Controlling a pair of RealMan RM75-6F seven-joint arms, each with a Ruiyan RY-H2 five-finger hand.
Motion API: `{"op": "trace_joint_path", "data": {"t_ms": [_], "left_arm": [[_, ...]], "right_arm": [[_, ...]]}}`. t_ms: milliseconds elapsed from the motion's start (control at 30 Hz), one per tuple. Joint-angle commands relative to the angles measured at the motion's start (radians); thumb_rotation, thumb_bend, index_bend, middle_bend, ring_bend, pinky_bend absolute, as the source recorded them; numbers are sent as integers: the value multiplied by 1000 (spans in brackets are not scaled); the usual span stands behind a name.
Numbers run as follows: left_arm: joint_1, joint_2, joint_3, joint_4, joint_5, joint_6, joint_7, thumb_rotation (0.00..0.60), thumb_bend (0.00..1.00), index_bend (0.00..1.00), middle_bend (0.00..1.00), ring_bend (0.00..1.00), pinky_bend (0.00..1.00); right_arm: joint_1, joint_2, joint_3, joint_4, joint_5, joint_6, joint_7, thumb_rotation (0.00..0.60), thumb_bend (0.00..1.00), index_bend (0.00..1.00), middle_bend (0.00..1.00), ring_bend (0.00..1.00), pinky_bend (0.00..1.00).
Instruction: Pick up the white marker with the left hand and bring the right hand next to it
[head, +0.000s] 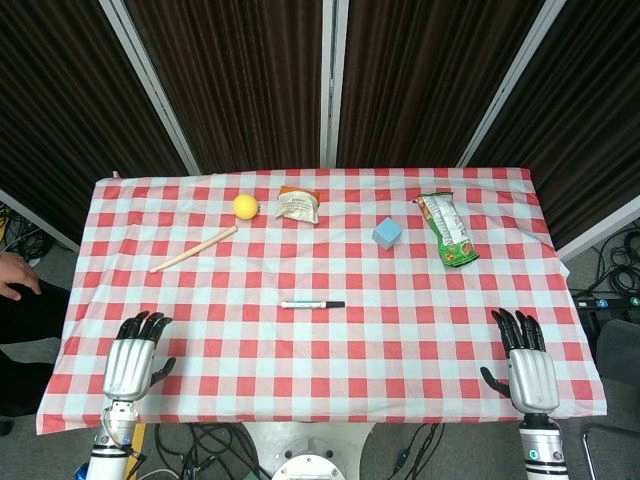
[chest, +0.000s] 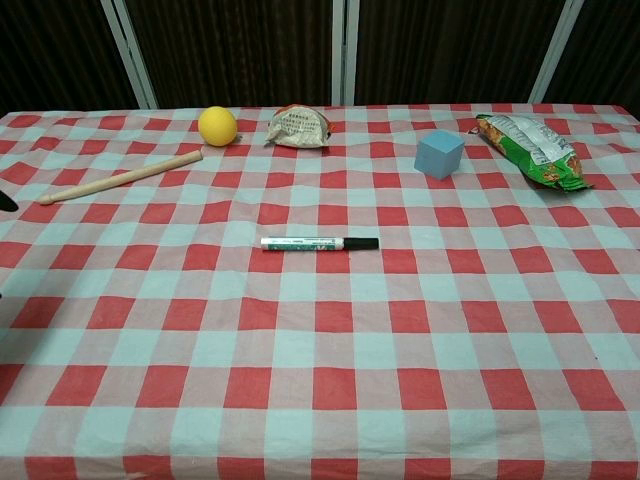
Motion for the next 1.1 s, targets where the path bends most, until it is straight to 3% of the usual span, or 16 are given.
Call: {"op": "trace_joint_path", "data": {"t_ms": [33,367,633,733,833,900,1100], "left_arm": [[-2,2,-2,-5,-1,-1,3,600,188,267,237,161,232],[-32,28,-23,-57,-18,-38,11,600,188,267,237,161,233],[-139,62,-123,-187,-97,-156,103,600,198,277,243,189,332],[-213,28,-193,-201,-125,-199,153,600,217,316,277,319,465],[-296,-29,-259,-182,-211,-278,193,600,233,356,357,635,708],[-351,-68,-288,-162,-275,-331,232,600,243,372,384,778,816],[-460,-203,-312,-94,-417,-375,340,600,260,433,472,905,923]], "right_arm": [[2,0,0,1,0,-2,0,600,62,87,82,0,0],[13,13,17,-32,-1,0,-11,600,63,87,82,0,0],[35,37,34,-56,3,-18,-54,600,63,87,82,0,0],[40,41,41,-68,9,-19,-59,600,63,87,82,0,0],[46,40,40,-74,9,-26,-71,600,63,87,82,0,0],[49,36,38,-73,12,-34,-76,600,63,86,82,0,0],[56,26,36,-59,33,-58,-75,600,63,87,82,0,0]]}}
